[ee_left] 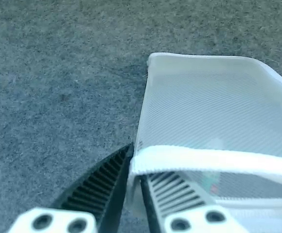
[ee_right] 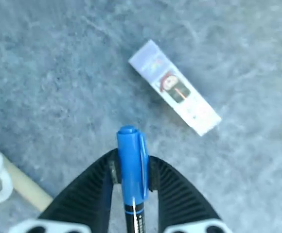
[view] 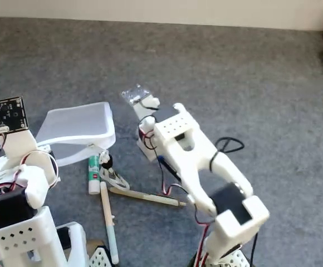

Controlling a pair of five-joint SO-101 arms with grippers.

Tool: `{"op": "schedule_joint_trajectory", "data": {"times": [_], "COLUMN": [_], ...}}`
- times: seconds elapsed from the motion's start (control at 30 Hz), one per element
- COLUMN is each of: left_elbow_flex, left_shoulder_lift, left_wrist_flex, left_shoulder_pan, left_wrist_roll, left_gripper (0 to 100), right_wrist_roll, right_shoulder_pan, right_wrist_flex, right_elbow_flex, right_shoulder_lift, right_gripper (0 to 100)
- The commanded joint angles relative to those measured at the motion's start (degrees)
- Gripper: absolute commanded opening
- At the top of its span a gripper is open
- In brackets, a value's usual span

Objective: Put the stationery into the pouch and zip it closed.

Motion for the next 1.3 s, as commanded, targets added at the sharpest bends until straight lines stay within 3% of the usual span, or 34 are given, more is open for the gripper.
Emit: {"op": "schedule_joint_trajectory", "data": {"times": [0.0,0.57,0.63,0.8,1.27], "left_elbow_flex": [-0.7,-0.7,-0.7,-0.7,-0.7], "left_shoulder_lift": [0.9,1.3,1.3,1.3,1.4], "left_wrist_flex": [-0.1,-0.2,-0.6,-1.0,-3.3], "left_shoulder_pan": [3.0,5.4,5.4,5.4,5.5], "left_wrist_roll": [-0.4,-0.2,-0.2,-0.2,-0.1], "left_gripper": [1,1,1,1,1], "right_wrist_roll": [0.9,0.4,-3.4,-22.0,-24.1], "right_shoulder_pan": [1.3,0.9,-0.5,-4.8,-12.4], "right_wrist_flex": [0.3,-7.1,-7.2,-7.3,-7.3], "right_elbow_flex": [1.5,21.7,23.1,23.8,27.8], "right_shoulder_lift": [-8.7,-39.7,-41.9,-44.8,-60.0], "right_gripper": [0.5,1.0,1.1,1.1,0.5]}}
